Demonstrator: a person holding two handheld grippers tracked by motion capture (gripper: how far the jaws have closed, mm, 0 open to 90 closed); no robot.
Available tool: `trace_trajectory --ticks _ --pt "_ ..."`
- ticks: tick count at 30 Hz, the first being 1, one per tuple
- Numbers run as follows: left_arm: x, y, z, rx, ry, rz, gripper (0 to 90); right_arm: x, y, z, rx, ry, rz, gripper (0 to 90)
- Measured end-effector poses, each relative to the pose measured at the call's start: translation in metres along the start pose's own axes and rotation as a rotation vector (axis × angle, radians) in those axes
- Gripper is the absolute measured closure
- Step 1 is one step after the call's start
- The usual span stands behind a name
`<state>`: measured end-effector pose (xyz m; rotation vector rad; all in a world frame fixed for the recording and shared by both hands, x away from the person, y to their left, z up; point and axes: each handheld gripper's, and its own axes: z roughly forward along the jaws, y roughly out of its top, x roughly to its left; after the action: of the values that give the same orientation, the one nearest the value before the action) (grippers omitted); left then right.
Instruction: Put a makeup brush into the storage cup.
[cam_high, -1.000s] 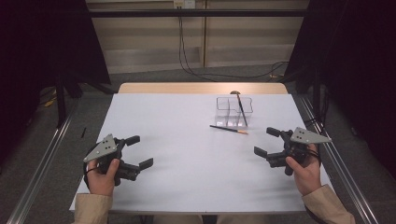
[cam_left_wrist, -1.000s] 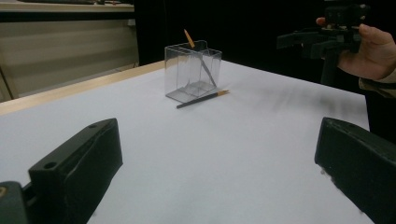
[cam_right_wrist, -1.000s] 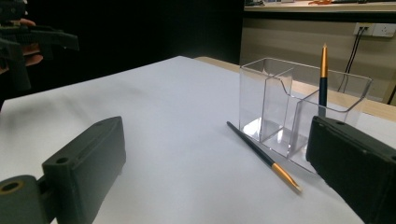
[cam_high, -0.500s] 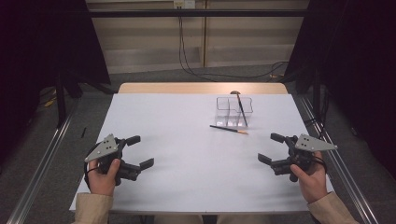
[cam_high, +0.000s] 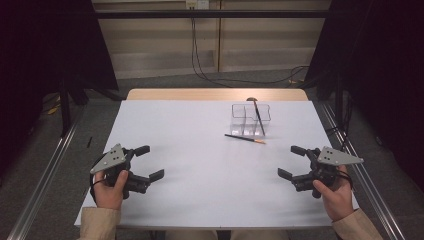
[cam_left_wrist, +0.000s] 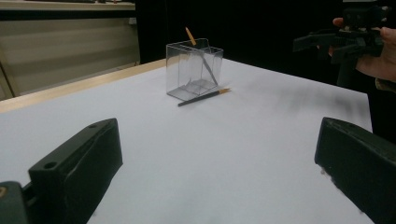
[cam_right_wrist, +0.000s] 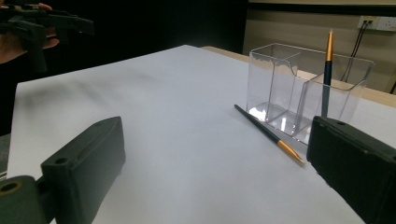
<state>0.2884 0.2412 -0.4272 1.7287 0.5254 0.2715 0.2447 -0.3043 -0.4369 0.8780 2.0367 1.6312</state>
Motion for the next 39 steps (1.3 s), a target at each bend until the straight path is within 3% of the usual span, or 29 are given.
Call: trace_trajectory --ticks 12,16,39 --pt "0.001 0.001 0.0 -0.003 -0.005 0.002 0.5 -0.003 0.004 -0.002 -0.001 -0.009 0.001 4.2" --pt "0.001 0.002 0.001 -0.007 -0.001 -0.002 0.5 -0.007 0.007 0.002 -0.002 -0.006 0.018 4.6" --pt "0.0 0.0 -0.006 -0.012 0.015 -0.004 0.5 -0.018 0.02 0.029 0.016 -0.003 -0.008 4.8"
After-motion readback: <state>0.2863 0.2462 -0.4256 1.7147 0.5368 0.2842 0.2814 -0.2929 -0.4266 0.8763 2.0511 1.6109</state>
